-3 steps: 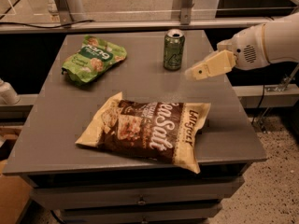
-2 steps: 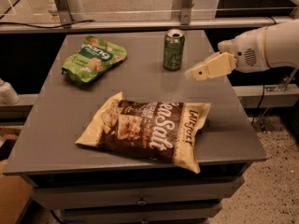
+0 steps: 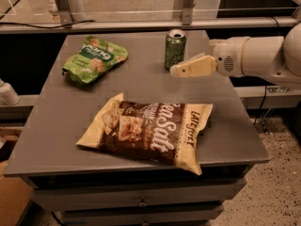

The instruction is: Knock green can over

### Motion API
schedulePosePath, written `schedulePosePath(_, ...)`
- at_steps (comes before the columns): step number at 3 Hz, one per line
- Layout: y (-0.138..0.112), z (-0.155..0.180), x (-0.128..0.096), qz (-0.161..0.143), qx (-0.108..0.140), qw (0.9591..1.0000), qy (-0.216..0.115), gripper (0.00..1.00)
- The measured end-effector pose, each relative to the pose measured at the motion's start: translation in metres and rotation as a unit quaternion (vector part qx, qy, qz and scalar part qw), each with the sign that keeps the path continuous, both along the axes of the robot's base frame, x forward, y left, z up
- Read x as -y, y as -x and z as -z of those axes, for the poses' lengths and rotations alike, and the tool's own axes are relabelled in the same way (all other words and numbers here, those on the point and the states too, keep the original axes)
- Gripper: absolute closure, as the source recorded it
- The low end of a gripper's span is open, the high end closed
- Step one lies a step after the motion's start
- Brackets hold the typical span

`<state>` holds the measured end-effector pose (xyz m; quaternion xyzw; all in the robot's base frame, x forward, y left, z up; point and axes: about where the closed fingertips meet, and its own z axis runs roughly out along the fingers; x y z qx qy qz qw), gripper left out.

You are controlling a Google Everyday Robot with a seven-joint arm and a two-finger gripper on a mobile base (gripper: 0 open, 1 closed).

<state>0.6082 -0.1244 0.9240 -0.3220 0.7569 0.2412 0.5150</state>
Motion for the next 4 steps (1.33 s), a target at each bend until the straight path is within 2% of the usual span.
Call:
schedulePosePath(1,-0.032,-0.004,-0.009,0.029,0.037,0.9988,-0.014,0.00)
schedulePosePath(2,-0.061,-0.008,-0.016,0.045,0.063,0.9969,-0.008,0.00)
schedulePosePath(3,-0.082,-0.001,-0.018,0.055,0.071,0.9960,0.005,0.00)
schedulePosePath(4,-0.096,0.014,-0.020,0.057,0.066,0.9959,0.024,0.00)
